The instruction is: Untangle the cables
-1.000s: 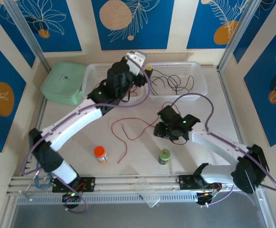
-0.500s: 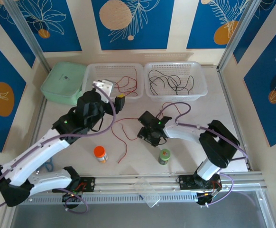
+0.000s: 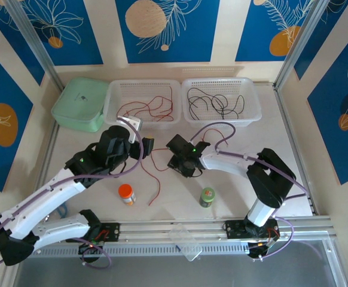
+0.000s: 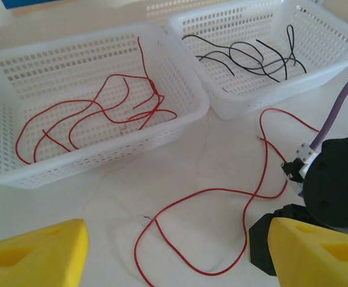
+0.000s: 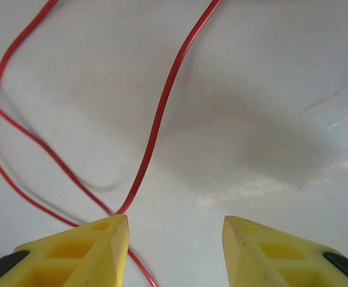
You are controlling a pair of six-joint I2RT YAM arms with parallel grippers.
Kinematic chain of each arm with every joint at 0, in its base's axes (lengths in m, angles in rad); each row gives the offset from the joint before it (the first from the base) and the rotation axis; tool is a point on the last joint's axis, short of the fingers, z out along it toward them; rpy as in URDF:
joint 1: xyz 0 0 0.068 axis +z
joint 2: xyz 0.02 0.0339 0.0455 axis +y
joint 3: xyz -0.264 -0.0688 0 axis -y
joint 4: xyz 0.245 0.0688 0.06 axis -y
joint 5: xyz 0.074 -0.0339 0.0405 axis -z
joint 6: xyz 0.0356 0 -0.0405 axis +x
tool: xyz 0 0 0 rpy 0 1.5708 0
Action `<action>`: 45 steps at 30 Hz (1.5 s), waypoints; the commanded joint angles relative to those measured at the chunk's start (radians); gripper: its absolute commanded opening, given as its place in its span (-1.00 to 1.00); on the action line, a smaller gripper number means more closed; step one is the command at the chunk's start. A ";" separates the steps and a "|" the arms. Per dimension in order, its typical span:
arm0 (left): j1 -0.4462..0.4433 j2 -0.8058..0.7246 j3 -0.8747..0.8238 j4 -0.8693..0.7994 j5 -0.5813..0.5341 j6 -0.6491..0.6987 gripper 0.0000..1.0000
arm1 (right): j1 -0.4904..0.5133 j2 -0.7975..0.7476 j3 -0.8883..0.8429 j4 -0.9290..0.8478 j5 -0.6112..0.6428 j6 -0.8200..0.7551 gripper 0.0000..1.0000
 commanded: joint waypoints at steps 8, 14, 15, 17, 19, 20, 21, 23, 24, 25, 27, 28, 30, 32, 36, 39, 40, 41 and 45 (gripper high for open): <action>-0.007 0.011 -0.018 -0.004 0.001 -0.040 0.57 | 0.003 -0.024 0.067 -0.060 0.037 -0.051 -0.01; -0.005 -0.028 -0.013 -0.039 -0.037 -0.027 0.57 | -0.041 0.074 0.092 0.003 -0.054 -0.057 0.12; -0.005 -0.033 -0.009 -0.050 -0.045 -0.024 0.58 | -0.043 0.088 0.102 0.002 -0.054 -0.062 0.15; -0.005 -0.041 0.000 -0.073 -0.061 -0.017 0.58 | -0.043 0.113 0.122 -0.002 -0.052 -0.072 0.17; -0.005 -0.044 0.008 -0.098 -0.071 -0.013 0.59 | -0.049 0.137 0.141 0.000 -0.054 -0.080 0.17; -0.005 -0.043 0.011 -0.108 -0.073 -0.012 0.59 | -0.048 0.146 0.148 0.001 -0.053 -0.083 0.15; -0.005 -0.041 0.011 -0.119 -0.075 -0.013 0.59 | -0.049 0.155 0.157 0.001 -0.051 -0.088 0.10; -0.005 -0.037 0.017 -0.144 -0.077 -0.015 0.58 | -0.048 0.165 0.170 0.000 -0.049 -0.096 -0.21; -0.005 -0.033 0.020 -0.156 -0.077 -0.020 0.59 | -0.048 0.165 0.176 -0.004 -0.047 -0.101 -0.46; -0.006 -0.031 0.021 -0.170 -0.081 -0.024 0.59 | -0.047 0.164 0.180 -0.008 -0.044 -0.107 -0.65; -0.006 -0.025 0.027 -0.198 -0.089 -0.035 0.59 | -0.044 0.146 0.182 -0.018 -0.034 -0.118 -0.93; -0.005 -0.021 0.031 -0.214 -0.093 -0.042 0.58 | -0.041 0.132 0.182 -0.027 -0.028 -0.130 -1.00; -0.003 -0.007 0.043 -0.248 -0.102 -0.052 0.59 | -0.035 0.097 0.183 -0.046 -0.005 -0.152 -1.00; 0.000 0.014 0.061 -0.286 -0.113 -0.065 0.58 | -0.026 0.048 0.185 -0.075 0.031 -0.175 -1.00; 0.018 0.061 0.085 -0.339 -0.111 -0.079 0.57 | 0.000 -0.075 0.205 -0.145 0.131 -0.237 -1.00; 0.033 0.092 0.083 -0.343 -0.091 -0.088 0.56 | 0.017 -0.163 0.236 -0.204 0.205 -0.282 -1.00; 0.039 0.099 0.079 -0.339 -0.083 -0.089 0.56 | 0.021 -0.191 0.248 -0.224 0.222 -0.292 -1.00; 0.041 0.105 0.075 -0.334 -0.077 -0.090 0.56 | 0.021 -0.211 0.259 -0.239 0.229 -0.301 -1.00; 0.055 0.118 0.056 -0.306 -0.059 -0.093 0.55 | 0.019 -0.289 0.287 -0.279 0.228 -0.323 -1.00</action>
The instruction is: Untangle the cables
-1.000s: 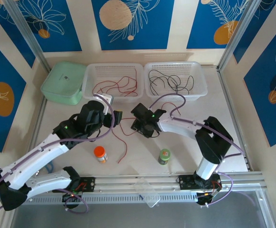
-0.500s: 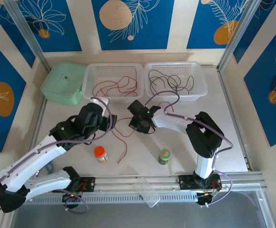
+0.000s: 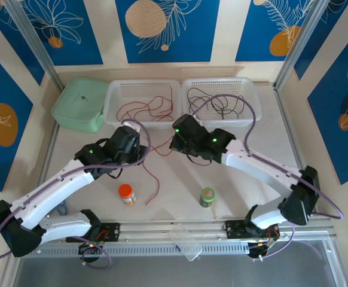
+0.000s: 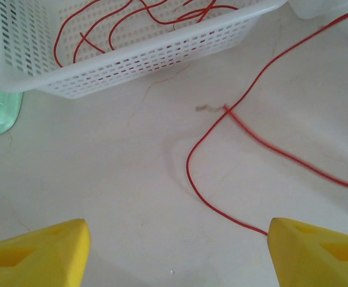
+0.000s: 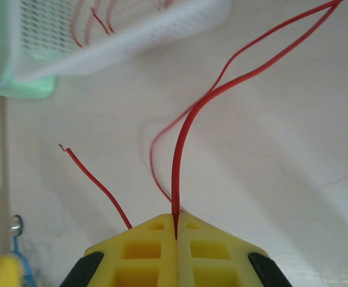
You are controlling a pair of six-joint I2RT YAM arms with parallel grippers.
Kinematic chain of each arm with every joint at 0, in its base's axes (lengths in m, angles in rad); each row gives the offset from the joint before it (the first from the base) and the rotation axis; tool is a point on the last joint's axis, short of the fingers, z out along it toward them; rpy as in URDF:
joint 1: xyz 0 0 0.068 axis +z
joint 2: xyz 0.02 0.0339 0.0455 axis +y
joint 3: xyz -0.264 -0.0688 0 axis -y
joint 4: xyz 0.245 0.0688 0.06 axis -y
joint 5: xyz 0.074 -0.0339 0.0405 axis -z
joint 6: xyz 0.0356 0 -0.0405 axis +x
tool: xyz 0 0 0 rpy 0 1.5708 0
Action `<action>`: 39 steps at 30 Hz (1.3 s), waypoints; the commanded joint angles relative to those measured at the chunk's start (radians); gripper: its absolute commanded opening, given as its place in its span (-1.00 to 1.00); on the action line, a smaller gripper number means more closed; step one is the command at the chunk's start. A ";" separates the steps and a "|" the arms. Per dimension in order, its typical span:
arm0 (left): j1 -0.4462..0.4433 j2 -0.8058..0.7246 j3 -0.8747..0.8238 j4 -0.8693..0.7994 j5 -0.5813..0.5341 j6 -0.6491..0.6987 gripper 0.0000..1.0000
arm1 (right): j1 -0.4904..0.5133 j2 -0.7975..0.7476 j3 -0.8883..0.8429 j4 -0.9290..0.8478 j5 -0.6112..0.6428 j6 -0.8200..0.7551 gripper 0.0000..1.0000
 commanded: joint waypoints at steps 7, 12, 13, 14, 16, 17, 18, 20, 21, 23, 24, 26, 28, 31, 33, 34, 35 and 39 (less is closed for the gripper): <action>0.043 0.014 -0.027 0.007 0.034 -0.014 0.54 | 0.003 -0.130 0.089 -0.129 0.049 -0.077 -1.00; 0.058 0.013 -0.042 0.016 0.051 -0.012 0.54 | 0.002 -0.170 0.143 -0.147 0.071 -0.113 -1.00; 0.061 0.013 -0.044 0.019 0.055 -0.011 0.53 | 0.002 -0.176 0.151 -0.146 0.073 -0.120 -1.00; 0.061 0.014 -0.046 0.022 0.059 -0.010 0.53 | 0.002 -0.179 0.158 -0.144 0.074 -0.127 -1.00; 0.064 0.015 -0.047 0.029 0.071 -0.010 0.53 | 0.001 -0.184 0.179 -0.144 0.076 -0.142 -1.00; 0.066 0.017 -0.048 0.033 0.076 -0.010 0.53 | 0.002 -0.184 0.191 -0.145 0.076 -0.152 -1.00; 0.066 0.020 -0.047 0.035 0.079 -0.010 0.52 | 0.001 -0.185 0.210 -0.146 0.075 -0.162 -1.00; 0.066 0.026 -0.050 0.041 0.083 -0.011 0.52 | 0.000 -0.184 0.244 -0.146 0.070 -0.183 -1.00; 0.067 0.031 -0.052 0.046 0.087 -0.012 0.52 | 0.000 -0.182 0.267 -0.146 0.070 -0.199 -1.00; 0.068 0.039 -0.058 0.057 0.099 -0.014 0.52 | 0.000 -0.181 0.304 -0.145 0.073 -0.222 -1.00; 0.067 0.046 -0.063 0.064 0.107 -0.014 0.51 | -0.001 -0.181 0.325 -0.146 0.074 -0.235 -1.00; 0.067 0.060 -0.072 0.081 0.125 -0.019 0.51 | -0.002 -0.179 0.365 -0.145 0.082 -0.264 -1.00; 0.067 0.080 -0.085 0.105 0.145 -0.025 0.50 | -0.002 -0.177 0.400 -0.144 0.089 -0.290 -1.00; 0.067 0.120 -0.105 0.139 0.169 -0.031 0.48 | -0.004 -0.170 0.455 -0.144 0.103 -0.332 -1.00; 0.068 0.151 -0.119 0.163 0.181 -0.034 0.46 | -0.009 -0.168 0.485 -0.141 0.108 -0.358 -1.00; 0.068 0.169 -0.127 0.177 0.186 -0.036 0.46 | -0.012 -0.165 0.502 -0.138 0.108 -0.371 -1.00; 0.067 0.186 -0.133 0.189 0.190 -0.037 0.45 | -0.015 -0.162 0.517 -0.136 0.108 -0.383 -1.00; 0.067 0.262 -0.159 0.242 0.200 -0.048 0.43 | -0.027 -0.145 0.595 -0.134 0.102 -0.433 -1.00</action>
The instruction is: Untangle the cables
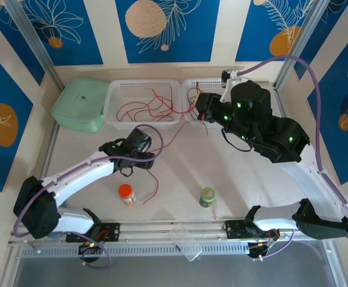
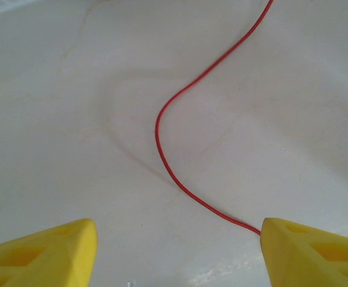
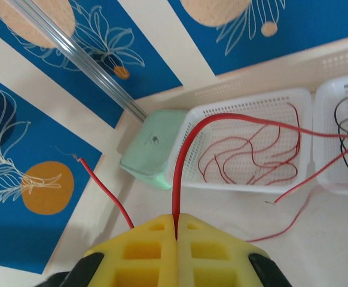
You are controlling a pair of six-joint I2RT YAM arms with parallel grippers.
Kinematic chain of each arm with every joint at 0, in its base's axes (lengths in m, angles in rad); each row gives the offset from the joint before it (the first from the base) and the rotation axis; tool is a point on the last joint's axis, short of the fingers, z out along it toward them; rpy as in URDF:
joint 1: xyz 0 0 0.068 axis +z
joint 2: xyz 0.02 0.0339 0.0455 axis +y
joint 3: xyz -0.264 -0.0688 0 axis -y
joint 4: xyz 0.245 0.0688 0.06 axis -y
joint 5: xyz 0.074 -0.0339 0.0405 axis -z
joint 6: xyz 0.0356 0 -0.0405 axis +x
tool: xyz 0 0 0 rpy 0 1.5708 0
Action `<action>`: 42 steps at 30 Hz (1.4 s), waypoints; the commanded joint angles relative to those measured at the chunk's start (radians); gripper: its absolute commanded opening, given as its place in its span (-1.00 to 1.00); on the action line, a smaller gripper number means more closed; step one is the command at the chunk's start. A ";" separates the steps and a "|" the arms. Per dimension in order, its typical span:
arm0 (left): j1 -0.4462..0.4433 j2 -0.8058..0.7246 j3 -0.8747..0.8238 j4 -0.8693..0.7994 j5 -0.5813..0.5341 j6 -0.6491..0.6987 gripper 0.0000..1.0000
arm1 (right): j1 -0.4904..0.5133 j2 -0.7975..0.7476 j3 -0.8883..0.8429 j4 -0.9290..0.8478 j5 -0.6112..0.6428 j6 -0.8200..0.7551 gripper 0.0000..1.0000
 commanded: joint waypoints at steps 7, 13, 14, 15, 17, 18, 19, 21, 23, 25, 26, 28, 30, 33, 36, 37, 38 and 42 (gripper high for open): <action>0.009 0.190 -0.034 0.121 0.019 -0.029 0.34 | -0.015 0.031 0.179 0.020 0.013 -0.150 -1.00; 0.009 0.287 -0.046 0.184 0.021 -0.034 0.24 | -0.039 0.080 0.249 0.006 -0.051 -0.177 -1.00; 0.009 0.298 -0.047 0.192 0.021 -0.035 0.24 | -0.048 0.094 0.265 0.001 -0.070 -0.179 -1.00; 0.010 0.309 -0.049 0.199 0.020 -0.034 0.21 | -0.061 0.112 0.286 -0.003 -0.096 -0.183 -1.00; 0.009 0.328 -0.056 0.213 0.017 -0.035 0.19 | -0.086 0.150 0.331 -0.014 -0.138 -0.185 -1.00; 0.010 0.335 -0.061 0.222 0.014 -0.037 0.18 | -0.103 0.173 0.358 -0.019 -0.165 -0.186 -1.00; 0.010 0.342 -0.065 0.229 0.009 -0.037 0.17 | -0.121 0.199 0.388 -0.026 -0.196 -0.185 -1.00; 0.010 0.349 -0.073 0.241 0.001 -0.039 0.13 | -0.157 0.246 0.437 -0.033 -0.265 -0.177 -1.00; 0.009 0.354 -0.078 0.248 -0.009 -0.039 0.09 | -0.199 0.299 0.484 -0.040 -0.336 -0.160 -1.00; 0.009 0.358 -0.082 0.249 -0.019 -0.040 0.08 | -0.237 0.356 0.537 -0.049 -0.404 -0.138 -1.00; 0.009 0.358 -0.084 0.252 -0.022 -0.038 0.01 | -0.255 0.391 0.564 -0.057 -0.441 -0.125 -1.00; 0.009 0.361 -0.087 0.255 -0.032 -0.037 -0.02 | -0.279 0.454 0.605 -0.065 -0.489 -0.103 -1.00; 0.010 0.363 -0.091 0.260 -0.041 -0.034 -0.11 | -0.294 0.517 0.639 -0.067 -0.525 -0.085 -1.00; 0.009 0.364 -0.098 0.273 -0.047 -0.030 -0.38 | -0.310 0.617 0.681 -0.071 -0.555 -0.054 -1.00; 0.009 0.357 -0.107 0.282 -0.048 -0.029 -0.71 | -0.320 0.716 0.727 -0.073 -0.578 -0.022 -1.00; 0.009 0.352 -0.109 0.281 -0.049 -0.029 -0.80 | -0.321 0.739 0.736 -0.074 -0.584 -0.015 -1.00; 0.009 0.344 -0.112 0.280 -0.053 -0.029 -0.90 | -0.322 0.779 0.758 -0.073 -0.594 -0.004 -1.00; 0.007 0.275 -0.134 0.280 -0.078 -0.024 -1.00 | -0.322 0.892 0.821 -0.081 -0.597 0.018 -1.00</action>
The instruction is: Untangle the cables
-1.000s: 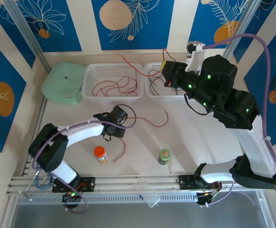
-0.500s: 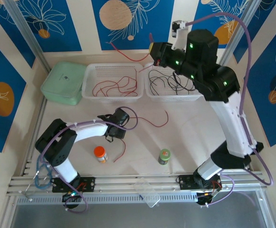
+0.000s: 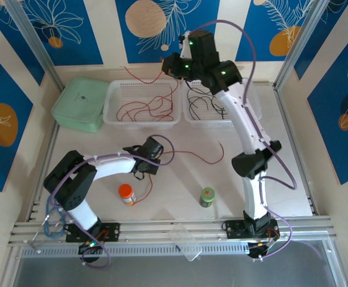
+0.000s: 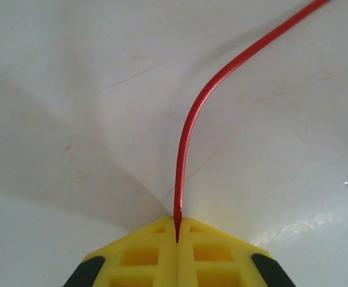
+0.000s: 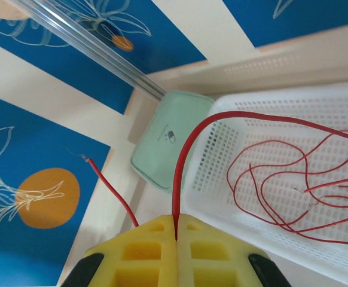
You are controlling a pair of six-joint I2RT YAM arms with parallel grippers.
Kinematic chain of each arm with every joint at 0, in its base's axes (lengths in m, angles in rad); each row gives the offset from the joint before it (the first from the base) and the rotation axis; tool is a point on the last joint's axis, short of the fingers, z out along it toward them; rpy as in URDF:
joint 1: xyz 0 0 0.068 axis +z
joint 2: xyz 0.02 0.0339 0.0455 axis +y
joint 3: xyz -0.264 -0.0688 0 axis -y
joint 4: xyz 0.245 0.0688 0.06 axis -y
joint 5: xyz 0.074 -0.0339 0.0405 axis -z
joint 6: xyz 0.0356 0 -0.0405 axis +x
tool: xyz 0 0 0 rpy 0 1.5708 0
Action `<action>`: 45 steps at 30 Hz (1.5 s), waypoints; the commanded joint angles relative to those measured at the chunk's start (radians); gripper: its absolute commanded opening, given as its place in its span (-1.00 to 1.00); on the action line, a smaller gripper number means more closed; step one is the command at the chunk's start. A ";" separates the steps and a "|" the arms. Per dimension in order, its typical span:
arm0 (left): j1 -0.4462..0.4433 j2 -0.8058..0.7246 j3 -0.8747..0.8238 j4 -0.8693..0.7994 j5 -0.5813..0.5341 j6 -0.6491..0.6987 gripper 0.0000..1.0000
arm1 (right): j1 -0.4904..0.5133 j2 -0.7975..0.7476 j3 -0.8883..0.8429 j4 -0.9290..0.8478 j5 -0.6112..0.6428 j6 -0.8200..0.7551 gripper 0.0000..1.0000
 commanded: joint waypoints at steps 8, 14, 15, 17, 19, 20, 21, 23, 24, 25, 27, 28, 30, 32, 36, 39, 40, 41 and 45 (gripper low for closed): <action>0.013 -0.271 -0.065 -0.044 -0.115 0.048 -1.00 | -0.007 0.199 0.059 -0.021 -0.013 0.041 -1.00; 0.011 -0.434 -0.052 -0.069 -0.091 0.093 -1.00 | -0.011 0.292 0.060 -0.044 0.019 0.003 -1.00; 0.010 -0.463 -0.050 -0.075 -0.088 0.097 -1.00 | -0.011 0.305 0.059 -0.047 0.027 -0.006 -1.00; 0.010 -0.513 -0.042 -0.088 -0.083 0.105 -1.00 | -0.012 0.328 0.057 -0.051 0.038 -0.026 -1.00; 0.010 -0.558 -0.026 -0.107 -0.082 0.111 -1.00 | -0.012 0.352 0.054 -0.053 0.045 -0.047 -1.00; 0.010 -0.577 -0.015 -0.120 -0.082 0.115 -1.00 | -0.012 0.365 0.054 -0.057 0.045 -0.052 -1.00; 0.011 -0.591 -0.001 -0.132 -0.084 0.120 -1.00 | -0.013 0.377 0.055 -0.059 0.041 -0.058 -1.00; 0.010 -0.605 0.031 -0.158 -0.084 0.131 -1.00 | -0.012 0.399 0.053 -0.063 0.033 -0.063 -1.00; 0.010 -0.608 0.049 -0.172 -0.082 0.137 -1.00 | -0.011 0.409 0.053 -0.066 0.028 -0.066 -1.00; 0.010 -0.610 0.063 -0.180 -0.080 0.141 -1.00 | -0.011 0.416 0.054 -0.068 0.024 -0.067 -1.00; 0.010 -0.618 0.093 -0.187 -0.071 0.149 -1.00 | -0.011 0.429 0.050 -0.072 0.020 -0.073 -0.99; 0.010 -0.622 0.105 -0.186 -0.069 0.151 -1.00 | -0.010 0.434 0.047 -0.073 0.020 -0.078 -0.94; 0.010 -0.630 0.135 -0.186 -0.065 0.158 -1.00 | -0.011 0.439 0.040 -0.079 0.026 -0.087 -0.78; 0.011 -0.632 0.170 -0.191 -0.063 0.168 -1.00 | -0.011 0.440 0.036 -0.089 0.036 -0.092 -0.55; 0.010 -0.619 0.253 -0.210 -0.064 0.197 -1.00 | -0.020 0.437 0.042 -0.111 0.041 -0.098 -0.25; 0.011 -0.612 0.303 -0.209 -0.064 0.211 -1.00 | -0.025 0.427 0.044 -0.129 0.046 -0.104 -0.09; 0.010 -0.610 0.316 -0.205 -0.065 0.213 -1.00 | -0.025 0.421 0.045 -0.135 0.050 -0.107 -0.05; 0.010 -0.610 0.328 -0.199 -0.065 0.214 -1.00 | -0.025 0.415 0.043 -0.141 0.050 -0.109 -0.04; 0.010 -0.607 0.366 -0.183 -0.073 0.221 -1.00 | -0.021 0.375 0.036 -0.159 0.061 -0.119 -0.01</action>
